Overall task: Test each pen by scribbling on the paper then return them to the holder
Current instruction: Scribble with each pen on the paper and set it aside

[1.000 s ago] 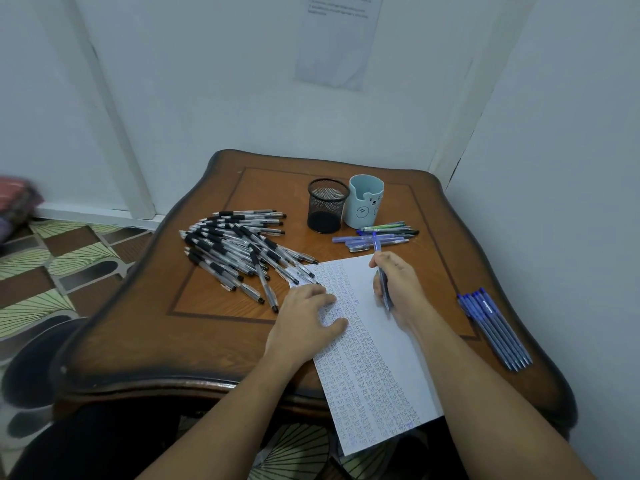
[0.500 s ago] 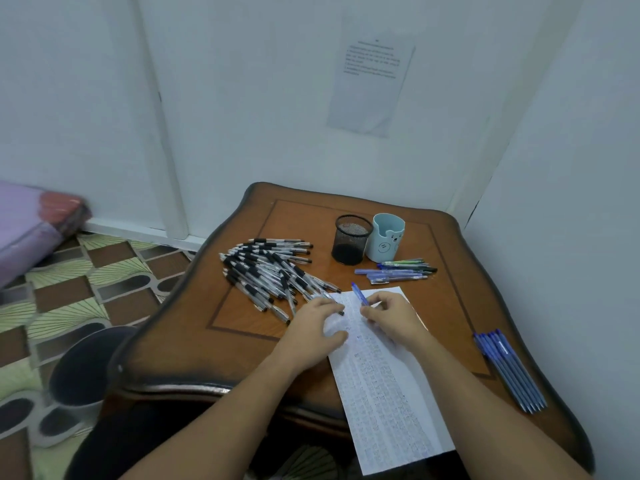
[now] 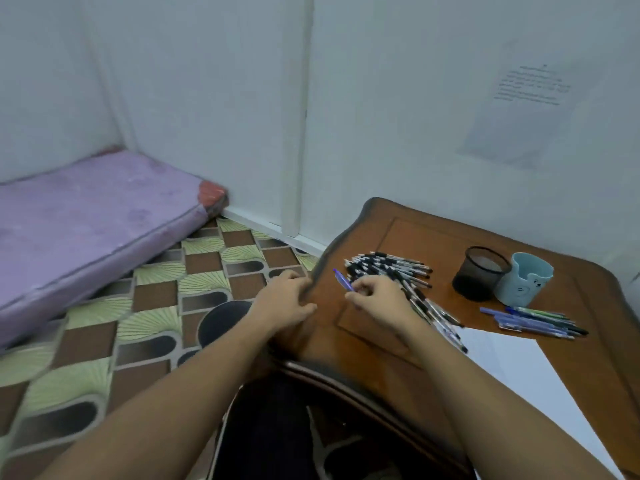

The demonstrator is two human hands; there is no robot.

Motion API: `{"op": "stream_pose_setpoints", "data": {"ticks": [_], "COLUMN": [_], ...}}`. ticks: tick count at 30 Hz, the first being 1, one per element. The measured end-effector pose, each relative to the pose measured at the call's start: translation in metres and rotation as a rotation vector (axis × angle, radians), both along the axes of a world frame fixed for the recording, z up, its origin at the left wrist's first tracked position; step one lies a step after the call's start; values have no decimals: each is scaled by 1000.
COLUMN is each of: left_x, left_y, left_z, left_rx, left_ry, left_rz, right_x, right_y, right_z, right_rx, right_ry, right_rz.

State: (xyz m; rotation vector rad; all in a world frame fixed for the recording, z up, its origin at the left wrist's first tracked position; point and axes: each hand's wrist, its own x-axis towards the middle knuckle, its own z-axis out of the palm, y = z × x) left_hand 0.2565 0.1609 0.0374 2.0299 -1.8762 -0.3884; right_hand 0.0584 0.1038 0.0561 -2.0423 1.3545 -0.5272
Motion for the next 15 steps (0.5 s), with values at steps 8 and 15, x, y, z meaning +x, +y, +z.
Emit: {"op": "stream_pose_setpoints", "data": {"ticks": [8, 15], "left_x": [112, 135], "left_y": [35, 37], "left_z": [-15, -25], "left_rx": [137, 112], "left_ry": [45, 98], "left_rz": [232, 310], "right_x": [156, 183], "right_y": [-3, -14], "right_z": [-18, -31], "right_rx": [52, -1], "right_ry": [58, 136], "right_rz": [224, 240]}}
